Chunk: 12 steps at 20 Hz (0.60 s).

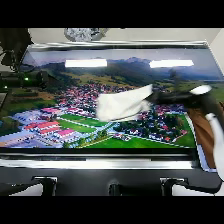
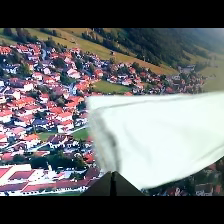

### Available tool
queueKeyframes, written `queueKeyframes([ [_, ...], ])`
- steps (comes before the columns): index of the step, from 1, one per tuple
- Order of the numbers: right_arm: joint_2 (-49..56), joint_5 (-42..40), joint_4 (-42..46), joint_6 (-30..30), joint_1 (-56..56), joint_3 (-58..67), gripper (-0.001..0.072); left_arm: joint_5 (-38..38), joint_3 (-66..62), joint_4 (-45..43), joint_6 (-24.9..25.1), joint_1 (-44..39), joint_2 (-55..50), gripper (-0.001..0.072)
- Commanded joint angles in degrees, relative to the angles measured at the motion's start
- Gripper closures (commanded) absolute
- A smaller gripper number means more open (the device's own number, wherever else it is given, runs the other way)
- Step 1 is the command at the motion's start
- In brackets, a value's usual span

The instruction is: Fold the shirts.

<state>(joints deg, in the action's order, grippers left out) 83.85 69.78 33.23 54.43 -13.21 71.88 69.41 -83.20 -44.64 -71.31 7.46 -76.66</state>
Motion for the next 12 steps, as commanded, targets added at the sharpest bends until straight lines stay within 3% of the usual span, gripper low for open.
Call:
queueKeyframes([
  [1, -3.8, 11.8, 9.6, 8.0, -13.4, 13.4, 0.0660, 0.0, 0.5, 0.0, 1.6, 0.0, 0.0, 0.0674],
  [3, -4.9, 17.0, 11.2, 9.8, -21.5, 19.3, 0.0660, 0.0, 0.5, 0.0, 1.6, 0.0, 0.0, 0.0674],
  [9, -7.1, 20.3, 11.0, 16.5, -40.3, 30.3, 0.0660, 0.0, 0.5, 0.0, 3.5, 0.0, 0.0, 0.0673],
  [12, -7.2, 28.9, 11.0, 17.2, -46.4, 33.1, 0.0659, 0.0, 0.5, 0.0, 4.7, 0.0, 0.0, 0.0673],
])
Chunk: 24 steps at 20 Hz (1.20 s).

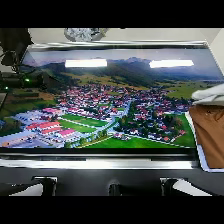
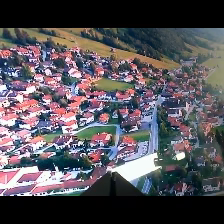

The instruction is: Fold the shirts.

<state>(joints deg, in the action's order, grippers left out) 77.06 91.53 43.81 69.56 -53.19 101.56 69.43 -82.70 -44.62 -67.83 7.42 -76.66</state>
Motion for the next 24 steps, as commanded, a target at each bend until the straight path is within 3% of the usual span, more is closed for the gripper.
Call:
queueKeyframes([
  [1, -0.5, 10.2, 0.9, 2.1, -8.5, 3.7, 0.0659, 0.0, 0.0, 0.0, 1.6, 0.0, 0.0, 0.0674],
  [3, -1.0, 14.4, 4.1, 1.8, -11.6, 3.7, 0.0659, 0.0, 0.0, 0.0, 1.9, 0.0, 0.0, 0.0673],
  [9, -3.0, 14.5, 20.7, 0.9, -12.6, -0.1, 0.0659, 0.1, 0.0, 0.0, 1.9, 0.0, 0.0, 0.0673],
  [15, -11.7, 13.7, 50.1, -5.3, -12.7, -26.9, 0.0658, 0.1, 0.0, 0.0, 1.9, 0.0, 0.0, 0.0673],
  [17, -12.7, 10.1, 48.8, -4.3, -12.7, -34.3, 0.0657, 0.1, 0.0, 0.5, 1.9, 0.0, 0.1, 0.0673],
  [18, -12.7, 8.5, 48.1, -3.4, -12.7, -36.6, 0.0573, 0.0, -0.1, 0.9, 1.9, 0.0, 0.1, 0.0673],
  [19, -12.7, 6.6, 48.2, -3.1, -12.7, -38.2, 0.0219, 0.0, -0.2, 1.2, 1.9, 0.0, 0.1, 0.0673],
  [20, -12.7, 5.4, 48.7, -4.9, -12.7, -38.2, 0.0016, 0.0, -0.2, 1.6, 1.9, 0.0, 0.2, 0.0673],
  [24, -12.7, -5.9, 44.4, -8.0, -12.5, -23.9, 0.0030, 0.0, -5.2, 4.3, 1.8, 0.0, 0.8, 0.0675],
])
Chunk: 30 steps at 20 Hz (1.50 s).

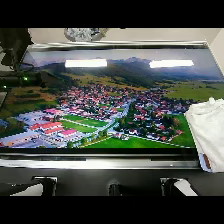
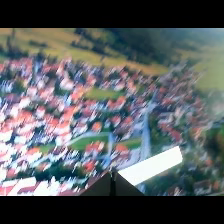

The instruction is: Fold the shirts.

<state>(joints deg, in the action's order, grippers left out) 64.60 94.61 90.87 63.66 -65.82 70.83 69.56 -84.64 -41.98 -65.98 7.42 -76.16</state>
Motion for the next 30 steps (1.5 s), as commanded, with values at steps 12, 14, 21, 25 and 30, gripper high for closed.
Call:
queueKeyframes([
  [12, 5.0, -9.3, -11.7, 5.5, 57.4, 16.7, 0.0114, 17.6, -16.2, -51.0, -23.9, -11.9, -3.9, 0.0298],
  [14, 6.0, -10.6, -11.7, 6.3, 63.3, 9.5, 0.0105, 15.9, -4.7, -50.3, -24.1, -12.1, 0.0, 0.0299],
  [21, 7.5, -10.3, -9.7, 5.6, 65.7, 5.3, 0.0105, 3.2, 21.6, -51.1, -27.9, -12.2, 11.3, 0.0301],
  [25, 7.5, -10.6, -9.6, 5.6, 65.7, 5.3, 0.0105, 3.1, 21.6, -51.2, -28.0, -12.2, 11.3, 0.0301],
  [30, 7.5, -10.6, -9.6, 5.6, 65.7, 5.3, 0.0105, 1.3, 21.6, -51.0, -28.0, -12.2, 11.3, 0.0301],
])
